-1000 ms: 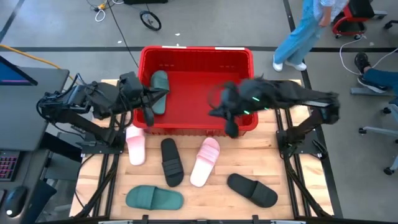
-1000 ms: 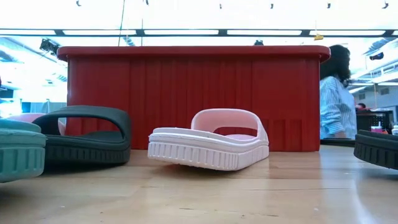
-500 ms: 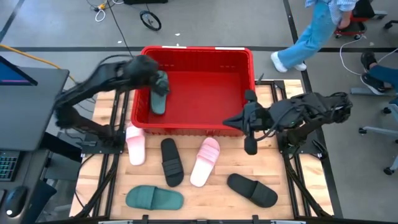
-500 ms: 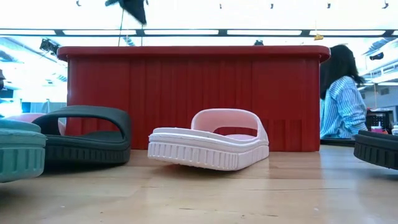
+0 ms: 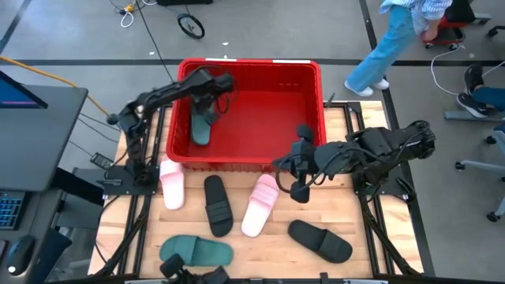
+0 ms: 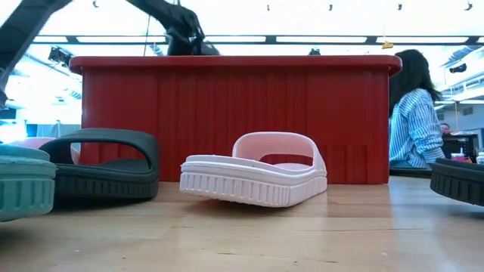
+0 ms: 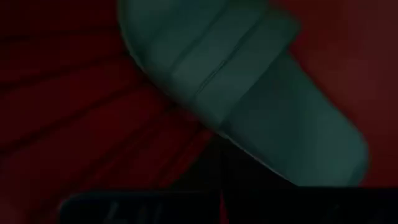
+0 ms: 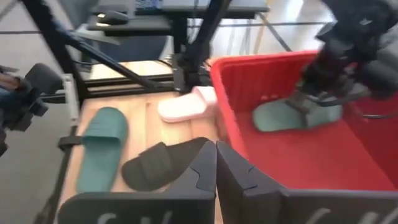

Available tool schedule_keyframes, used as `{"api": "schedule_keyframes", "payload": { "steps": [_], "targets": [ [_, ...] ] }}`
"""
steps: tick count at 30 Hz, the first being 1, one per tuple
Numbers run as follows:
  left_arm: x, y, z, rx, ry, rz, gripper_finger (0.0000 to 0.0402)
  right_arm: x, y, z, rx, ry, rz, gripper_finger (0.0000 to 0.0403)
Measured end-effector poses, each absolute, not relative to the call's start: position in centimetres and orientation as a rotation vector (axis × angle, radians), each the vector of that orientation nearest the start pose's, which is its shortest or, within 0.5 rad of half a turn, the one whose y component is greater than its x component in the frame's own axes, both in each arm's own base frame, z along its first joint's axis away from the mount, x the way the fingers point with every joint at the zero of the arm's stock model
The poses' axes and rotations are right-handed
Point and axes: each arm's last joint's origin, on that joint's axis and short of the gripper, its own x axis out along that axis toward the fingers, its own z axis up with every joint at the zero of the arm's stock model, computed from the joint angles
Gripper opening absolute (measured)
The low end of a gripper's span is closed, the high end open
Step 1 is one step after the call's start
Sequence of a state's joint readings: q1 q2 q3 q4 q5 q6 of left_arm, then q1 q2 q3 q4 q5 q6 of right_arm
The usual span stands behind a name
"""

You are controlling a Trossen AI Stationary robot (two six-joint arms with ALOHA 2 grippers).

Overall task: Pick and place slides into bin
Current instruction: Put the right green slipper into the red bin

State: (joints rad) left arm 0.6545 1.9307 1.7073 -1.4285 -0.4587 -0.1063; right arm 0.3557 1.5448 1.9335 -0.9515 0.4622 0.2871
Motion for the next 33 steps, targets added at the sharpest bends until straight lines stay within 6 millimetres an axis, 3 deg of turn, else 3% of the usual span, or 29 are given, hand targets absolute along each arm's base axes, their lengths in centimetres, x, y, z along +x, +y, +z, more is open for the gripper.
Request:
{"api": "schedule_keyframes", "payload": {
  "steps": [6, 19, 27, 33],
  "targets": [
    [28.4, 24.8, 23.5, -0.215, 1.687, 0.9, 0.0001, 28.1, 8.8, 46.5, 0.033, 0.486, -0.265, 0.0003],
    [28.7, 27.8, 19.1, -0.239, 1.713, 0.865, 0.0001, 28.2, 8.6, 46.5, 0.038, 0.484, -0.273, 0.0005],
    [31.3, 27.2, 19.8, -0.148, 1.602, 0.723, 0.0001, 28.2, 8.5, 46.5, 0.031, 0.492, -0.276, 0.0007],
    [32.3, 25.2, 21.9, 0.038, 1.691, 0.743, 0.0002, 28.1, 8.3, 46.3, 0.024, 0.508, -0.284, 0.0007]
  ]
}}
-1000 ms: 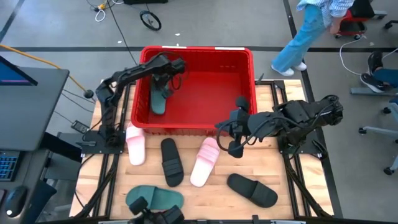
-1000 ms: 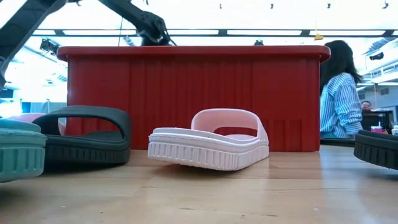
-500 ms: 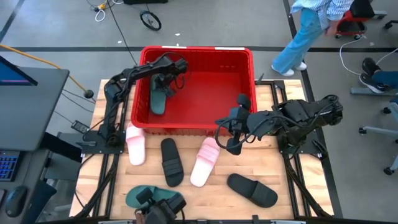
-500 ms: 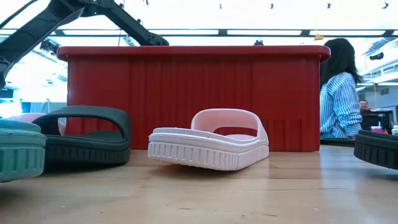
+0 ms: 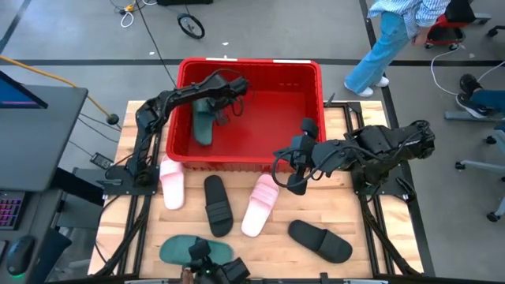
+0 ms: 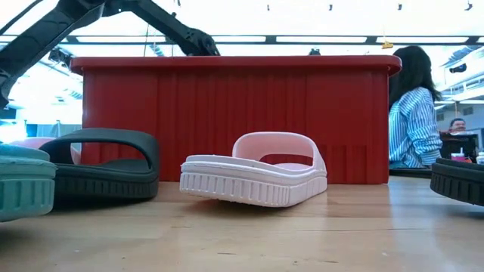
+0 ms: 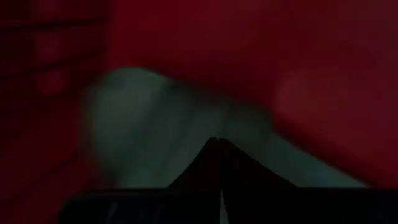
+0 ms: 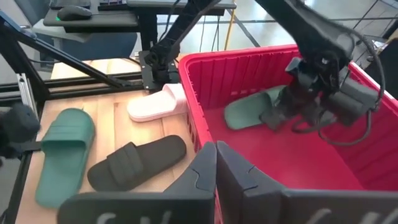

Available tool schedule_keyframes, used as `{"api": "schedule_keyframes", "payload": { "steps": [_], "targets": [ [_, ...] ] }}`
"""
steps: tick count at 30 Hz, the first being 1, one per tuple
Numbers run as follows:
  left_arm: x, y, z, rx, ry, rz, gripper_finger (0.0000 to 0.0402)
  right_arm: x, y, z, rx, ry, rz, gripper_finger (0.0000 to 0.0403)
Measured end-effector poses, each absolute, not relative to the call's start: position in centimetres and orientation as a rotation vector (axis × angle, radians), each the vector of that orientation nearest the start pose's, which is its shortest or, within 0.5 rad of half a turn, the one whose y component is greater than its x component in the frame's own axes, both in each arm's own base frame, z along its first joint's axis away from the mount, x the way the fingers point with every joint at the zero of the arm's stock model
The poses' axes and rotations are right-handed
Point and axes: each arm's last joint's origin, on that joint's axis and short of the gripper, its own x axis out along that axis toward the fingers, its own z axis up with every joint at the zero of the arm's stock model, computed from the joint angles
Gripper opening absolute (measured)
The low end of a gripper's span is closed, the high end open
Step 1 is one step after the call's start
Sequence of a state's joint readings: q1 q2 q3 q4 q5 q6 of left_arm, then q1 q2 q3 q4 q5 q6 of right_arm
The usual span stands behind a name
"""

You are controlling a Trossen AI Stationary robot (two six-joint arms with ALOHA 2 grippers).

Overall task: Pick and place slides into bin
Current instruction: Put the right green slipper into the red bin

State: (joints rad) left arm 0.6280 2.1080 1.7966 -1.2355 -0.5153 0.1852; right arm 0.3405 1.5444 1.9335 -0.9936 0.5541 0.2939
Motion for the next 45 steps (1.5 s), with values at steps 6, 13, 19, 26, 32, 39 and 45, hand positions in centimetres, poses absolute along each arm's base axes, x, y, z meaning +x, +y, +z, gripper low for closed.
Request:
{"api": "schedule_keyframes", "payload": {
  "steps": [6, 13, 19, 26, 32, 39, 45],
  "targets": [
    [32.0, 24.4, 24.3, 0.096, 1.76, 0.758, 0.0013, 28.0, 8.3, 46.3, 0.02, 0.519, -0.285, 0.0007],
    [31.2, 23.9, 24.3, 0.107, 1.876, 0.673, 0.0055, 27.9, 8.3, 46.1, 0.01, 0.538, -0.286, 0.0009],
    [31.2, 23.7, 24.1, 0.049, 1.872, 0.652, 0.0111, 27.7, 8.2, 45.8, 0.022, 0.571, -0.3, 0.0009],
    [31.2, 23.8, 24.1, 0.047, 1.869, 0.659, 0.0166, 27.5, 8.3, 45.6, 0.031, 0.589, -0.301, 0.0009],
    [31.3, 23.8, 24.1, 0.051, 1.862, 0.663, 0.0199, 27.5, 8.3, 45.6, 0.03, 0.592, -0.301, 0.0009],
    [31.0, 23.3, 22.5, 0.023, 1.897, 0.677, 0.0202, 27.5, 8.3, 45.6, 0.03, 0.592, -0.301, 0.001],
    [30.5, 23.9, 20.8, 0.066, 1.905, 0.707, 0.0195, 27.5, 8.3, 45.6, 0.03, 0.592, -0.301, 0.0009]
  ]
}}
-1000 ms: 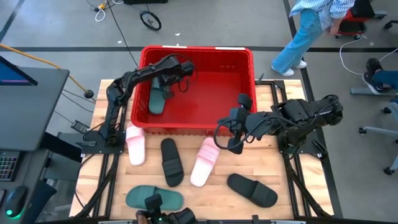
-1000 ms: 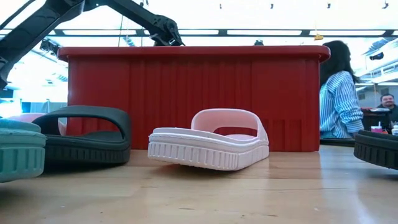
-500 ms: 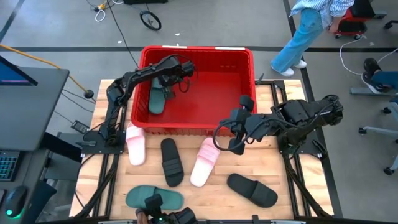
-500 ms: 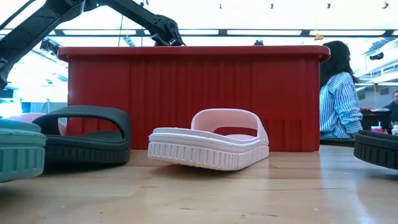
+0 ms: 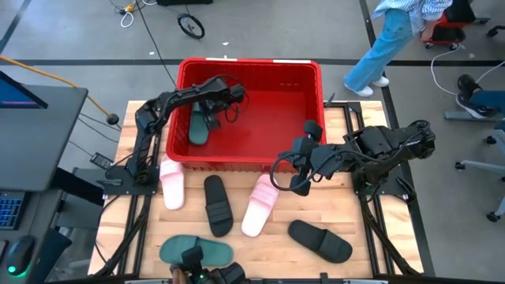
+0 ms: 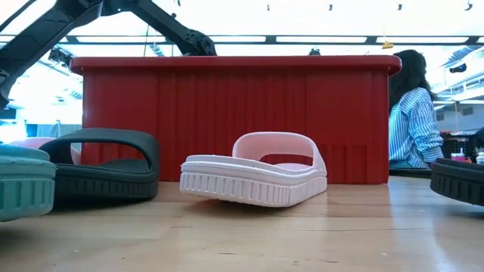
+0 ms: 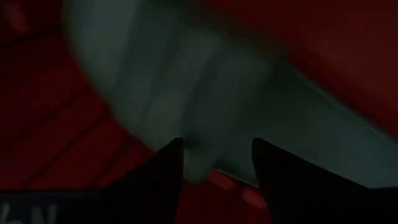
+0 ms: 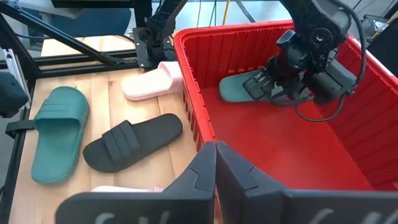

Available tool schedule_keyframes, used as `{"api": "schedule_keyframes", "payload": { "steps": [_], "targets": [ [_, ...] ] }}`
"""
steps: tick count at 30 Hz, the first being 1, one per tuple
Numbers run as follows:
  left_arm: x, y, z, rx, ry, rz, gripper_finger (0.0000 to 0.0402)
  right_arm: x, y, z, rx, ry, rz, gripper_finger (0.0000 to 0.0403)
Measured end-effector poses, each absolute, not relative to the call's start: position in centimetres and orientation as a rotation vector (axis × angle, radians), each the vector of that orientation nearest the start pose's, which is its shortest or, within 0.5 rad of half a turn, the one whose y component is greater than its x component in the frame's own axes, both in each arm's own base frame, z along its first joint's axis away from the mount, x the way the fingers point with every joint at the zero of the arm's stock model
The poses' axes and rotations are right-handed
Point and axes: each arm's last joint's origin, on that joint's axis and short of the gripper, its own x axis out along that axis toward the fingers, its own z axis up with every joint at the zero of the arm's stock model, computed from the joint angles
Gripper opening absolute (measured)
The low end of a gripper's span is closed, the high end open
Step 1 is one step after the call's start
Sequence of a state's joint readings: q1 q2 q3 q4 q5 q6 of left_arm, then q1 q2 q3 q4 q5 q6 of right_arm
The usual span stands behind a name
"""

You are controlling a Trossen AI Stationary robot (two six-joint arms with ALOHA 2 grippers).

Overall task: Pick and place slides into bin
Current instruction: Put the right green slipper into the red bin, then put the green slipper into the red bin

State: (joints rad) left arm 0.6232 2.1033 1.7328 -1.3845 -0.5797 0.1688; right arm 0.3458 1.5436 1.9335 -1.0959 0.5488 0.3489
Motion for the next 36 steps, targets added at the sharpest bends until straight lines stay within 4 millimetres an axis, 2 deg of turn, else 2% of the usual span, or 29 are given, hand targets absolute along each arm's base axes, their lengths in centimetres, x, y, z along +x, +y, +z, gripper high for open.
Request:
{"api": "schedule_keyframes", "payload": {
  "steps": [4, 7, 10, 17, 21, 25, 31, 36],
  "targets": [
    [30.5, 25.0, 20.7, 0.162, 1.865, 0.838, 0.0194, 27.5, 8.3, 45.6, 0.029, 0.592, -0.301, 0.0009],
    [30.6, 25.8, 20.7, 0.162, 1.811, 0.873, 0.0182, 27.5, 8.3, 45.6, 0.029, 0.592, -0.301, 0.0011],
    [30.4, 26.2, 20.6, 0.178, 1.815, 0.848, 0.0146, 27.5, 8.3, 45.6, 0.029, 0.592, -0.301, 0.0012],
    [30.4, 26.2, 20.6, 0.207, 1.836, 0.807, 0.0024, 27.5, 8.3, 45.6, 0.029, 0.592, -0.302, 0.0009],
    [30.4, 26.2, 20.7, 0.209, 1.844, 0.805, 0.0006, 27.5, 8.3, 45.6, 0.028, 0.592, -0.301, 0.0009],
    [30.1, 26.0, 20.7, 0.212, 1.88, 0.787, 0.0042, 27.5, 8.3, 45.6, 0.028, 0.592, -0.301, 0.0009],
    [30.2, 25.7, 20.7, 0.218, 1.888, 0.789, 0.0145, 27.5, 8.3, 45.6, 0.028, 0.592, -0.301, 0.0011],
    [30.8, 24.4, 20.7, 0.194, 1.891, 0.767, 0.0223, 27.5, 8.3, 45.6, 0.027, 0.594, -0.301, 0.001]
  ]
}}
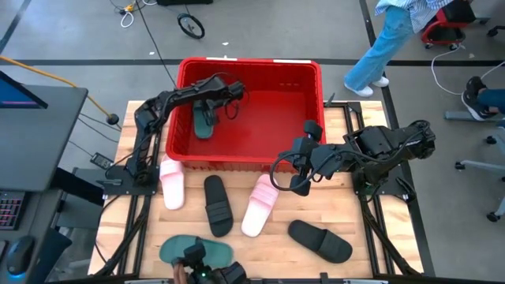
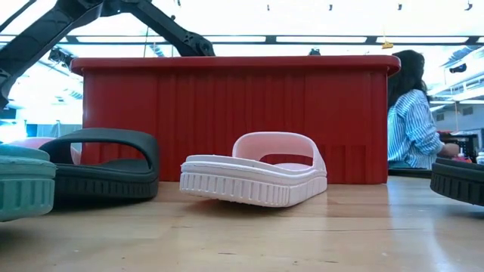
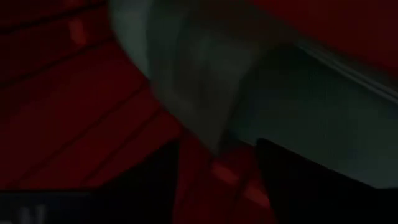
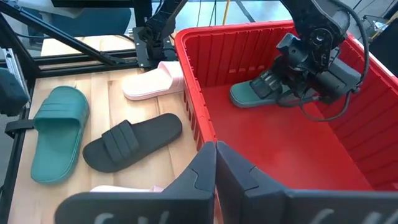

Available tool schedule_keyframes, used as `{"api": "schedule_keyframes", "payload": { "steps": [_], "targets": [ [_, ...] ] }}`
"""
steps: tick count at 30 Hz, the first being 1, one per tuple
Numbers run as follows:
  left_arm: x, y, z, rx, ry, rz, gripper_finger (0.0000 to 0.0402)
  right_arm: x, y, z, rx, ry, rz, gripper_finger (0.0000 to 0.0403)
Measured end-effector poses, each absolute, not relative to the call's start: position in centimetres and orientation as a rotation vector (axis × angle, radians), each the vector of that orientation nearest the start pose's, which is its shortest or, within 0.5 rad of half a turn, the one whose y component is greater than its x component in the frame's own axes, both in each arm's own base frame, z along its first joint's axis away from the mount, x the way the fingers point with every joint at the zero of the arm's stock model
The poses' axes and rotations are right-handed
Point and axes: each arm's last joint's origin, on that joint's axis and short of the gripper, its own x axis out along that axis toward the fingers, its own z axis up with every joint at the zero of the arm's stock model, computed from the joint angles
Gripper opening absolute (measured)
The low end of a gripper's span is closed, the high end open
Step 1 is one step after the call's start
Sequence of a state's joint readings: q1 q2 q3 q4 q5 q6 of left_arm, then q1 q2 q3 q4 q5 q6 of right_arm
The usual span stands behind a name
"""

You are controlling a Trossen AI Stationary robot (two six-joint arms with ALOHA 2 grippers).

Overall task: Pick and place slides into bin
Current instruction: Put the green slipper into the red bin

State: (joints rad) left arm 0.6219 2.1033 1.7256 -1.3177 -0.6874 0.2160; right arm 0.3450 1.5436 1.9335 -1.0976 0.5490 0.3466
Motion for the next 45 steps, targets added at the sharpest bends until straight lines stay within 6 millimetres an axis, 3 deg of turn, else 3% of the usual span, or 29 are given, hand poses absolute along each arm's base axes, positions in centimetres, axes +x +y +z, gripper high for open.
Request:
{"api": "schedule_keyframes", "payload": {
  "steps": [4, 8, 11, 16, 21, 25, 33, 39, 45],
  "targets": [
    [31.4, 22.4, 20.9, 0.229, 1.953, 0.702, 0.0259, 27.4, 8.3, 45.5, 0.019, 0.61, -0.303, 0.0011],
    [32.1, 20.0, 22.4, 0.293, 2.037, 0.604, 0.0273, 27.3, 8.2, 45.4, 0.014, 0.618, -0.305, 0.001],
    [33.2, 18.9, 24.4, 0.309, 1.943, 0.661, 0.0274, 27.3, 8.2, 45.3, 0.003, 0.627, -0.304, 0.0009],
    [34.9, 18.1, 30.0, 0.26, 1.674, 0.816, 0.0268, 27.2, 8.2, 45.2, 0.002, 0.643, -0.309, 0.0009],
    [35.4, 16.8, 37.7, 0.143, 1.273, 0.986, 0.0267, 26.8, 8.0, 44.8, 0.033, 0.684, -0.337, 0.0011],
    [33.2, 13.2, 41.8, 0.026, 0.961, 0.947, 0.0267, 26.5, 8.4, 43.7, 0.081, 0.742, -0.365, 0.0011],
    [27.7, 6.1, 47.0, -0.272, 0.741, 0.755, 0.0262, 27.2, 12.3, 37.7, -0.03, 0.846, -0.253, 0.0012],
    [25.7, 1.0, 48.4, -0.464, 0.701, 0.546, 0.0239, 28.6, 15.5, 33.0, -0.163, 0.718, -0.079, 0.0013],
    [25.6, -5.4, 47.3, -0.566, 0.789, 0.381, 0.0214, 30.9, 16.3, 31.4, -0.032, 0.474, 0.159, 0.0024]
  ]
}}
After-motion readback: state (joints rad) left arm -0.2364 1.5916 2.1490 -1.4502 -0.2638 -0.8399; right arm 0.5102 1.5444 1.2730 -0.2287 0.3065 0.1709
